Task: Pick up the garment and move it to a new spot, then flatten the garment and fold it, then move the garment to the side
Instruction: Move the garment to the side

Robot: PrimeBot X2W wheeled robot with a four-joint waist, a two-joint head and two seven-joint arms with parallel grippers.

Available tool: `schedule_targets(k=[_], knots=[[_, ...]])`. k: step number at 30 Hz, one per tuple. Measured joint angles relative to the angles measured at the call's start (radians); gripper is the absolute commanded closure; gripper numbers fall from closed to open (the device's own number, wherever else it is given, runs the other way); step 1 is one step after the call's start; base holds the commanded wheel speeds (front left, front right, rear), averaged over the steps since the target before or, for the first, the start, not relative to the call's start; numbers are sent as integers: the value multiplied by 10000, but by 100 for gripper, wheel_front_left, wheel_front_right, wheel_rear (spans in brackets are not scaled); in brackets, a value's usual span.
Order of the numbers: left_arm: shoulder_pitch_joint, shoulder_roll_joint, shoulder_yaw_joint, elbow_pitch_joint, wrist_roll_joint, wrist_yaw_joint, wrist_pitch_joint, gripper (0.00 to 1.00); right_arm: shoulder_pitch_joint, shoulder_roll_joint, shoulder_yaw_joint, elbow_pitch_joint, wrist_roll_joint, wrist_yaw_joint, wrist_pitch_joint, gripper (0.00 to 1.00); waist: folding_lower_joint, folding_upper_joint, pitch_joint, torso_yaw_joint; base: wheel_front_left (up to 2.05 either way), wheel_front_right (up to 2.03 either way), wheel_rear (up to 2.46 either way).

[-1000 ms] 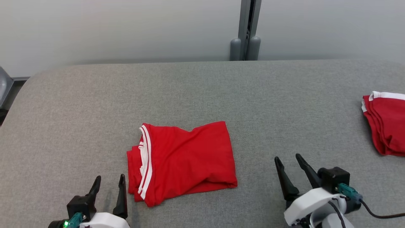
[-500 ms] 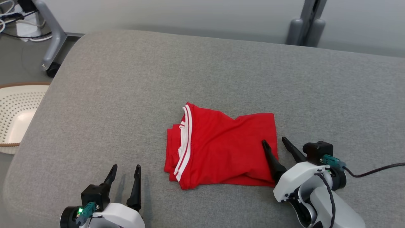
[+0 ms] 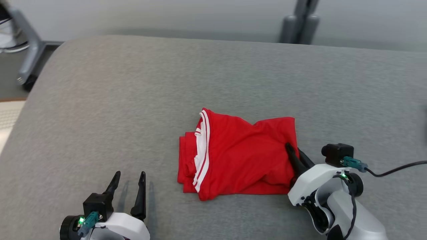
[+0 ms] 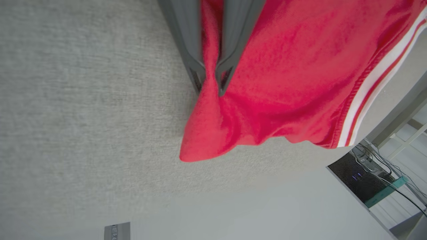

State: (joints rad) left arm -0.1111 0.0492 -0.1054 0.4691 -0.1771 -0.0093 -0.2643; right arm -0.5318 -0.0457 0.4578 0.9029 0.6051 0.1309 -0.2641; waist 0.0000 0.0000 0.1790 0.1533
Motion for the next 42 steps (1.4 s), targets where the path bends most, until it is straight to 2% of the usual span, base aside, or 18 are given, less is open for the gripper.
schedule_targets(k=[7,8,19,25,28,31,36,42], knots=[[35,-2,198,-42,303,-178,0,0,532,-8,-508,-568,-334,2,0,100,0,0,-218,-1807,0,0,0],[35,-2,198,-42,303,-178,0,0,532,-8,-508,-568,-334,2,0,100,0,0,-218,-1807,0,0,0],[-176,-12,295,-123,633,-422,0,0,1147,-25,-481,-1440,-472,0,0,100,0,0,-228,-5127,0,0,0],[-259,-17,314,-171,848,-487,0,0,1199,-35,-566,-1802,-589,0,0,100,0,0,-8,-6350,0,0,0],[-452,-15,311,-198,924,-535,0,0,974,-21,-915,-1887,-738,0,0,100,0,0,293,-6501,0,0,0],[-572,-2,343,-176,1028,-602,0,0,295,-36,-1327,-1893,-1367,0,0,100,0,0,560,-6368,0,0,0],[-843,81,364,-171,1195,-686,0,0,-1036,-79,-2426,-1730,-2554,0,-2,100,0,0,876,-5747,0,0,0],[-1055,186,403,-245,1327,-731,-2,0,-2505,-871,-4468,-535,-4330,0,0,100,0,0,1223,-4699,0,0,0]])
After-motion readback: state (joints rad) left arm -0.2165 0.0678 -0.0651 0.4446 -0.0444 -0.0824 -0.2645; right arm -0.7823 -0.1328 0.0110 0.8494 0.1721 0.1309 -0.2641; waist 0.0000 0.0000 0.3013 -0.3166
